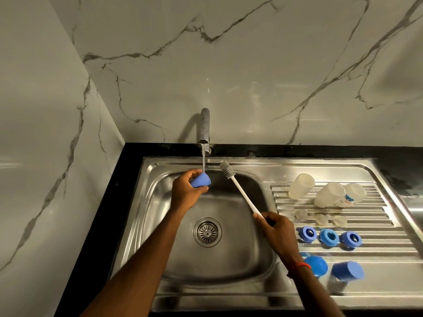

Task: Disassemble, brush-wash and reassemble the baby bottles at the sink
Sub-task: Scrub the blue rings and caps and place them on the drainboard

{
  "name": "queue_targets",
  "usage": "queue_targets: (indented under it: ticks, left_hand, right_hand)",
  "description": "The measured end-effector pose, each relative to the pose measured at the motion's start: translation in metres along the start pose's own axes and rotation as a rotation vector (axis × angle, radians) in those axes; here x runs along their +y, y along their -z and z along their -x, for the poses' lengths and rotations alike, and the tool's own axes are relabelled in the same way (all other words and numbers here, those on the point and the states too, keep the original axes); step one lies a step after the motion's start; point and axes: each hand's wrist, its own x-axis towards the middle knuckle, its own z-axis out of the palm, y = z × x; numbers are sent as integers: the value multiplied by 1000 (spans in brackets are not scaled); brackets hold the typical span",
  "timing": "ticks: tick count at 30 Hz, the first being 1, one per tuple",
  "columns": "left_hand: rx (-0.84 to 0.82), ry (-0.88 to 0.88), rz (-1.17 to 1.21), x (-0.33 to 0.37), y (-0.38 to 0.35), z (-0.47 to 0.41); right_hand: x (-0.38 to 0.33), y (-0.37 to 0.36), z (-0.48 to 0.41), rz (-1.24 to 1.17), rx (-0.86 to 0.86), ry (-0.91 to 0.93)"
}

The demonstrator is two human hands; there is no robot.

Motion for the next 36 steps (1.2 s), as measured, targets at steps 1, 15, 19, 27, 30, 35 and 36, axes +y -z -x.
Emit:
queue_targets:
  ticks: [1,15,19,27,30,35,36]
  left_hand:
    - [-11,-21,-71,-5,3,1]
    - [-418,-253,-834,4,38,19]
    - [-373,-292,-742,13,38,30]
    - [-375,-231,-846,18,16,47]
    - [-412,-211,-884,16,5,53]
    - [-471,-177,-921,11,-3,62]
    - [-472,-167,-893,11,-4,61]
  right_hand:
    - [0,0,0,5,-1,-1]
    - [0,-2,7,42,12,16]
    - [-2,1,11,33,23,34]
    - [2,7,20,44,43,94]
    - [6,11,24,45,68,102]
    - [8,26,31,6,73,102]
    - [8,29,32,0,76,105]
